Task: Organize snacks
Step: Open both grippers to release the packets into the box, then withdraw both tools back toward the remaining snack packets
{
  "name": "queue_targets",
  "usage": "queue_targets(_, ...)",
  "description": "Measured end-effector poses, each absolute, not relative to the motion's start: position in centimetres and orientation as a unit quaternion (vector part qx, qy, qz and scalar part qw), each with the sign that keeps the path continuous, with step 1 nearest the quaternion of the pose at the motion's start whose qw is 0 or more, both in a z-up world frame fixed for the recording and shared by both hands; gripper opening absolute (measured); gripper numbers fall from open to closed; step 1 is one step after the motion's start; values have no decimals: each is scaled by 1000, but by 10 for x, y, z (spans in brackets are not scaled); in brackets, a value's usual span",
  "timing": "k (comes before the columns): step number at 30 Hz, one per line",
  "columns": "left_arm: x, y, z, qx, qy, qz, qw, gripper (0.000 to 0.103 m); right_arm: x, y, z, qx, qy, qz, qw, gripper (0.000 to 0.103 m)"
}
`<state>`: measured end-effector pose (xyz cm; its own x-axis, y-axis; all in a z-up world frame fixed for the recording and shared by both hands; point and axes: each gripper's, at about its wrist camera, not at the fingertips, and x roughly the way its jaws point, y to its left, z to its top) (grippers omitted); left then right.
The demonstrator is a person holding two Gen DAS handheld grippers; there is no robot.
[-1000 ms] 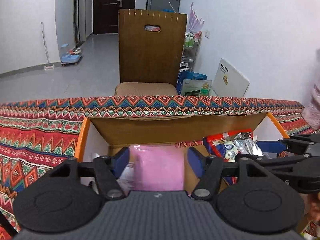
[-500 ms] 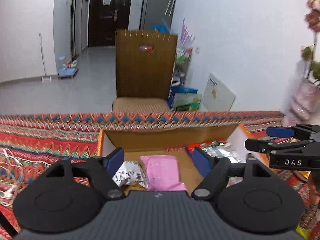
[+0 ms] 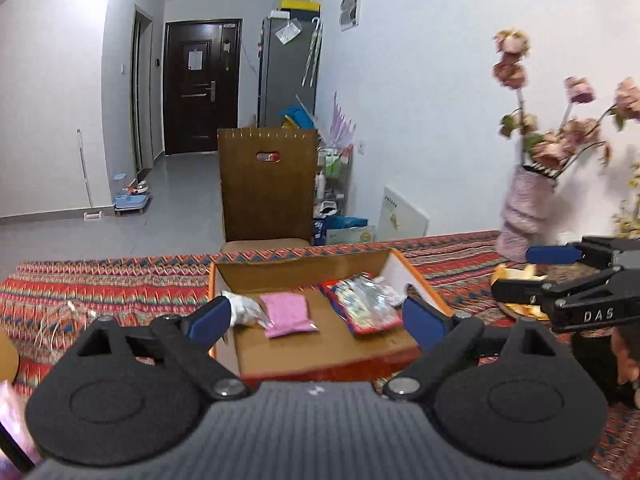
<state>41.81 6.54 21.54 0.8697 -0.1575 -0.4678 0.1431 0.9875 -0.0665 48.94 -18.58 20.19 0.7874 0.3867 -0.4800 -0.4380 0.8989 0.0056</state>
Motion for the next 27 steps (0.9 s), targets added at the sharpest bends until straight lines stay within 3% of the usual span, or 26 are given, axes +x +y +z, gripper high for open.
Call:
queue_targets(7,309,42,201,17,177,-73,981,102,377,-205,192,-66,198,234,949,91)
queue_targets(14,226,33,165,0,168,-71,983,102,280,-215,151,-71,187,249,948,94)
queue_targets(27,161,44,70,-29,279,-54,958,103,202,-225,55,-10,276,221,935,95)
